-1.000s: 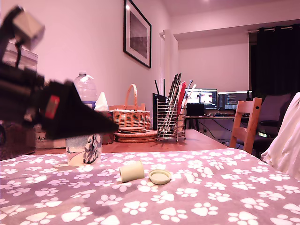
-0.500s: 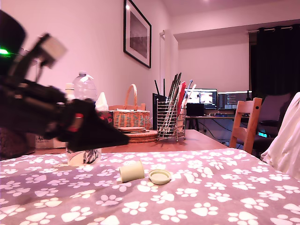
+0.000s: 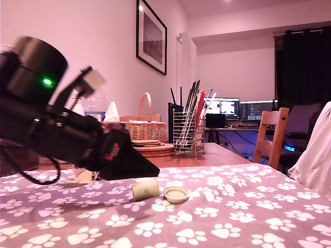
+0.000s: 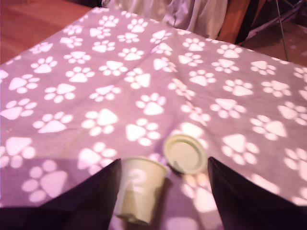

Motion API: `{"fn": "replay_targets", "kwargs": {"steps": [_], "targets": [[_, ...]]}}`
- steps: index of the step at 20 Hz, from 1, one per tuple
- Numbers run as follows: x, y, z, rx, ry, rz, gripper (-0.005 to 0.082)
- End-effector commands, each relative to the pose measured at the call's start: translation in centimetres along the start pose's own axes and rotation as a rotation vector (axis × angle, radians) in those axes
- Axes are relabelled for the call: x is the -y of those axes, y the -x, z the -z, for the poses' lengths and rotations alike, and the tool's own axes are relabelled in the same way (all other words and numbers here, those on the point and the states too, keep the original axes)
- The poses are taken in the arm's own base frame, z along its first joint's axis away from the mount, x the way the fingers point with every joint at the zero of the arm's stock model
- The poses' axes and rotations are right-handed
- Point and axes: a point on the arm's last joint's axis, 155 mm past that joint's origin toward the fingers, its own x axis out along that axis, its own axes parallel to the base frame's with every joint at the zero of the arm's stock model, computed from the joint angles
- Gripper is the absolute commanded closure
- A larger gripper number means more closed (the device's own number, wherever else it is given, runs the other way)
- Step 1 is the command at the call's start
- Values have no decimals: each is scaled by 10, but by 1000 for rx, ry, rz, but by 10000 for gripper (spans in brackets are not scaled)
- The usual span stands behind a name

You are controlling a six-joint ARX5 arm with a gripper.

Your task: Pick up the coffee capsules on the table and drop them inside the coffee cup

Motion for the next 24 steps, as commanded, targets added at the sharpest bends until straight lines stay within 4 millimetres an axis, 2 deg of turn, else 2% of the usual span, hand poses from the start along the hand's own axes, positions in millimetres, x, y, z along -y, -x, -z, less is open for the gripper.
{"fn": "replay_targets", "kwargs": {"steps": [1,7,11,13,15,17,24], "targets": [[-5,-5,8,-29,14,5,248],[-10,-17,33,-134,41,33,249],[-10,-19,36,-146,48,37,258],[-11,-19,35,-144,47,36,322],[-11,-19,35,-143,47,37,454],[-11,-19,35,-143,46,36,537],[-11,-19,31,-131,40,34,561]]}}
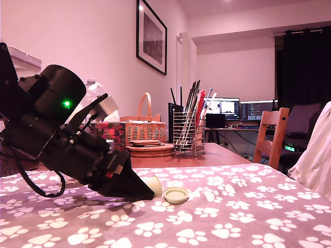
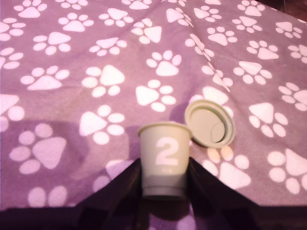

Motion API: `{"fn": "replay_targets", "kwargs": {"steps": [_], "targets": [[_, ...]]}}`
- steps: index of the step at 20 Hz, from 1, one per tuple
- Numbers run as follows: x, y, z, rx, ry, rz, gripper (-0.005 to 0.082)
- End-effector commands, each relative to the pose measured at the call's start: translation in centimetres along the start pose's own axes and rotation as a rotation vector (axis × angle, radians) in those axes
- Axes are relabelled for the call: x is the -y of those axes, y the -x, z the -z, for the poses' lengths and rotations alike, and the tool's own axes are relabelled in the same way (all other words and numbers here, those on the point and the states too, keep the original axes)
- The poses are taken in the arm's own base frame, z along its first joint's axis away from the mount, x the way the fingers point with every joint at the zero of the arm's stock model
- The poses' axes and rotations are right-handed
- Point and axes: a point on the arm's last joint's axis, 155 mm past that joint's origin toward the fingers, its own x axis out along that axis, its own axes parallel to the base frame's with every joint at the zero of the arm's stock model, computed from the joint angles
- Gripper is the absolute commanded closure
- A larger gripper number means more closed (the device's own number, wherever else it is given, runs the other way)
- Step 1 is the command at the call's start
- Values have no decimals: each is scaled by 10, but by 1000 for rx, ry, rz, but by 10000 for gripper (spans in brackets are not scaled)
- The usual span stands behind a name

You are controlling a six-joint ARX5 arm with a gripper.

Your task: Pick up the coffee capsules on the table and drop them inside the coffee cup

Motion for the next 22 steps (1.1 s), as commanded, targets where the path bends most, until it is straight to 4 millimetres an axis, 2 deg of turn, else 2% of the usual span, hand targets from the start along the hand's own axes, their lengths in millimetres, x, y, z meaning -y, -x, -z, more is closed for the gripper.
{"fn": "replay_targets", "kwargs": {"steps": [1,7,17,22], "targets": [[-1,-2,-3,8,-15,1,561],[2,6,-16,24,-25,-1,560],[11,41,-52,64,-53,-17,560],[-7,66,-72,116,-53,-78,560]]}}
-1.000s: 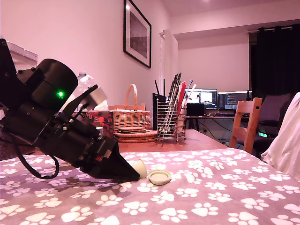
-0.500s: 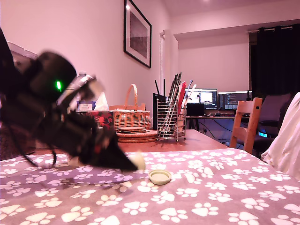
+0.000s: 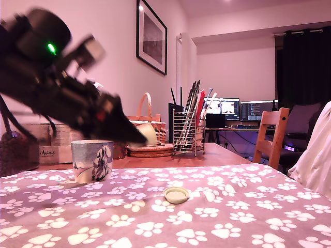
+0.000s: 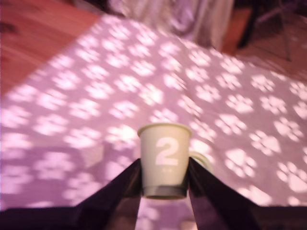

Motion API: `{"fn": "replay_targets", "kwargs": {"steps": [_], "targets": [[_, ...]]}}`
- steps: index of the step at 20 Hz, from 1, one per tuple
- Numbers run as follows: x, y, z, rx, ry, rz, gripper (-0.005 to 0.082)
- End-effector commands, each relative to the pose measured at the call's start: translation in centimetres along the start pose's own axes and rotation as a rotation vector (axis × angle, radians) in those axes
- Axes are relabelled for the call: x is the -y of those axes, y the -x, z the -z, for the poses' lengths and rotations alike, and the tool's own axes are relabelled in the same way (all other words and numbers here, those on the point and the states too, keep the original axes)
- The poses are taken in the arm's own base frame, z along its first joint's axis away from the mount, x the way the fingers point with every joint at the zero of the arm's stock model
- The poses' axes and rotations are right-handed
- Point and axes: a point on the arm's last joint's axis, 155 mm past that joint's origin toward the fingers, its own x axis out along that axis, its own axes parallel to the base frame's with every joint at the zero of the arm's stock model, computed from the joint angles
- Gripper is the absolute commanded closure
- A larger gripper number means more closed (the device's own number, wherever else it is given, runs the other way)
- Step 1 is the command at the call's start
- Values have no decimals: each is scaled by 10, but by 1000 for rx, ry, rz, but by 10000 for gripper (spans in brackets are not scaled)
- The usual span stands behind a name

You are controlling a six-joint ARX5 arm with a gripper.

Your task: Pick up the coffee capsules on the table and drop them inside the coffee cup

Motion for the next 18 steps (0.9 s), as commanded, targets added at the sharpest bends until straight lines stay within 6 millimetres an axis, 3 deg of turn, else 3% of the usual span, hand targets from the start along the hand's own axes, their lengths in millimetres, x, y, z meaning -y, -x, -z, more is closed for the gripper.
{"fn": "replay_targets", "kwargs": {"steps": [1,7,15,18], "targets": [[-13,8,-7,20,-1,-33,560],[-56,37,-15,56,32,-152,560],[-126,73,-5,68,146,-405,560],[-140,81,-6,93,197,-461,560]]}}
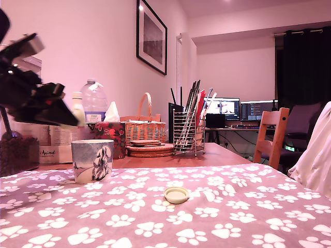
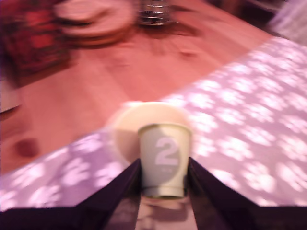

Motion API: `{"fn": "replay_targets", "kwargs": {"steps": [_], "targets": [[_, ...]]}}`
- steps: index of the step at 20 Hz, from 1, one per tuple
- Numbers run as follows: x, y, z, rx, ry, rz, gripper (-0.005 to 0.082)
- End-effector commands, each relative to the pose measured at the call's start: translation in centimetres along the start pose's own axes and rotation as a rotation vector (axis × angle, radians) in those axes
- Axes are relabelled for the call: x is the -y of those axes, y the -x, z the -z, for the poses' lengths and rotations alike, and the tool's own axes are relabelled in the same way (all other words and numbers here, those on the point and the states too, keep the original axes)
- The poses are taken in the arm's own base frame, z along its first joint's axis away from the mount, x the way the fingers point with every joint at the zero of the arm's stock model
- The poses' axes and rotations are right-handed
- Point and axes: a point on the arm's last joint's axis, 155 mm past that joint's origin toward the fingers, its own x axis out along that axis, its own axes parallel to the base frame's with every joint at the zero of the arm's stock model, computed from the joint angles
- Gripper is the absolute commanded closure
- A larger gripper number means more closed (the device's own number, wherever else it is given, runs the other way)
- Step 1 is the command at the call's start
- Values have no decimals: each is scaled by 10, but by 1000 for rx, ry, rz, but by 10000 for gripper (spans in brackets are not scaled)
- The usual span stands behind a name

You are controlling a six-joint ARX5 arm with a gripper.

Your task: Pick up the coffee capsules on the table and drop them inside the coffee cup

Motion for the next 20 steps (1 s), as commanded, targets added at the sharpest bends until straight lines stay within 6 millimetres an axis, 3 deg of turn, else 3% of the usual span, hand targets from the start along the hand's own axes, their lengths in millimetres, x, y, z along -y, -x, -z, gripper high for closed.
{"fn": "replay_targets", "kwargs": {"steps": [1,5,10,16,20], "targets": [[1,1,-9,25,20,-1,560],[2,1,-10,27,34,1,560],[1,-1,-27,20,55,9,560],[-1,-11,-44,-51,79,28,559],[-5,-25,-42,-138,110,36,551]]}}
